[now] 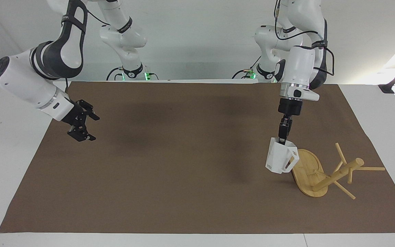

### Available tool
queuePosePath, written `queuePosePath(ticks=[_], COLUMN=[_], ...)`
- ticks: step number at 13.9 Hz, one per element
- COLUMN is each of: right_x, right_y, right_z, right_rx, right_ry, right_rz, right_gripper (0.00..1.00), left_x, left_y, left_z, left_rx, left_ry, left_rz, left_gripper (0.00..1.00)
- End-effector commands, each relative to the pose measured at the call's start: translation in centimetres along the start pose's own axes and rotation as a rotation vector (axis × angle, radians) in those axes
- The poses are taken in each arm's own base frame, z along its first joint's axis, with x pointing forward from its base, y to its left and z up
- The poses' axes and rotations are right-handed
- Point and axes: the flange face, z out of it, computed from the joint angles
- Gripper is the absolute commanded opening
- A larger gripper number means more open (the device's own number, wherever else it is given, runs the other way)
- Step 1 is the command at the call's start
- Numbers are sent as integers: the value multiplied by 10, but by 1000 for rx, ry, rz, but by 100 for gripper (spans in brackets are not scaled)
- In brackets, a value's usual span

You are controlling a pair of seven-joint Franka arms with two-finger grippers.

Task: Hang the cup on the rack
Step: 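Carry the cup with the left gripper while the right gripper withdraws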

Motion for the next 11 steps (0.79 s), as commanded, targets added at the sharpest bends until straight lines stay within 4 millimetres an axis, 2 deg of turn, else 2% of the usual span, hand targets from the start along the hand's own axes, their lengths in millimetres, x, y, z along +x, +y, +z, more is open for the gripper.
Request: queuePosePath(ticks=[1, 3, 5, 7, 8, 10, 11], right_x=[15, 30, 50, 57, 61, 63, 62], right_y=[2, 0, -6, -14, -19, -30, -35], right_z=[-35, -61, -85, -114, -129, -144, -144], right_rx=[-10, -44, -79, -103, -114, -100, -92], right_ry=[-47, -121, -177, -231, -249, -282, -315], right_rz=[138, 297, 466, 666, 767, 968, 1059], right_gripper=[99, 99, 99, 99, 99, 99, 99], left_x=[-1, 17, 25, 26, 33, 38, 40], left_y=[-24, -38, -44, -51, -54, -58, -59], left_z=[25, 27, 30, 37, 37, 37, 37], left_rx=[-55, -47, -36, -20, -14, -8, -5], left_ry=[50, 78, 89, 88, 97, 104, 107], left_rz=[1, -15, -23, -24, -34, -43, -46], left_gripper=[0, 0, 0, 0, 0, 0, 0])
